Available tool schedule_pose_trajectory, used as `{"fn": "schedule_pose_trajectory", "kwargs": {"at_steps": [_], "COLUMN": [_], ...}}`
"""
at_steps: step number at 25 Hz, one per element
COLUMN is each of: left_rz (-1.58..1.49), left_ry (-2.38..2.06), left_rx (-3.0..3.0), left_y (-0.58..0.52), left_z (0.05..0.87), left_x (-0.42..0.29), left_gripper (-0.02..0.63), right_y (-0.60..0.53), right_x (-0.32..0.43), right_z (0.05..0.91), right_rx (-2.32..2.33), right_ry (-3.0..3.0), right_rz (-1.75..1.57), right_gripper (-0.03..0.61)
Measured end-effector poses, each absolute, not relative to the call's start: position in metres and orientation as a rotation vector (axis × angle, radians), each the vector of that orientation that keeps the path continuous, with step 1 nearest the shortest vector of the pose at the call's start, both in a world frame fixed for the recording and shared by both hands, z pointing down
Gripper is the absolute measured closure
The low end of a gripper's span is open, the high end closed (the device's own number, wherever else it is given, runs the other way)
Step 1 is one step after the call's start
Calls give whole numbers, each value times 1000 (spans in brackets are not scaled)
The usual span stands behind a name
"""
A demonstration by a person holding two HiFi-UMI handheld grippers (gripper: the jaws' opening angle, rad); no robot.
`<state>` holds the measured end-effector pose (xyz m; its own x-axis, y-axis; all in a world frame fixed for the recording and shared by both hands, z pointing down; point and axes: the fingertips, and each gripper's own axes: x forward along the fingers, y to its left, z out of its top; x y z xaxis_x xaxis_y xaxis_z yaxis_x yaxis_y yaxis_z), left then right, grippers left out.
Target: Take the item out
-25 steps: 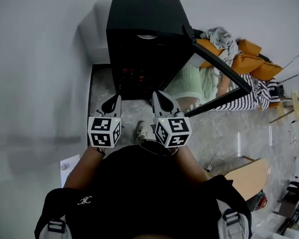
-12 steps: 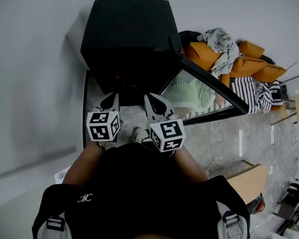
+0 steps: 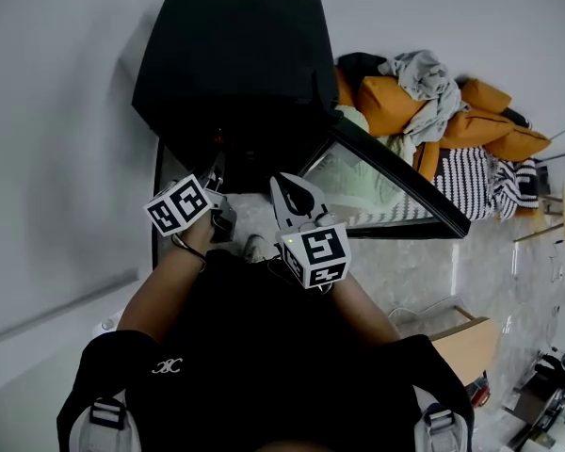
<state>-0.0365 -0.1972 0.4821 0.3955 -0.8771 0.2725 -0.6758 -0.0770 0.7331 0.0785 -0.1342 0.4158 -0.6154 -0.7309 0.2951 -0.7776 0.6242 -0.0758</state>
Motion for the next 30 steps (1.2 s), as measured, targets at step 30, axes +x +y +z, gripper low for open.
{"fn": "schedule_pose_trajectory", "kwargs": {"at_steps": [30], "left_rz": [-802], "left_ry": [-1251], "left_rx": [1410], "left_y": [-312], "left_z": [548], "left_x": [-81], "left_gripper": [543], "right_y": [-180], "right_x": [59], "right_z": [431], "right_rx": [1272], "right_ry": [-2495], "right_rz": [207], "right_gripper": [571]}}
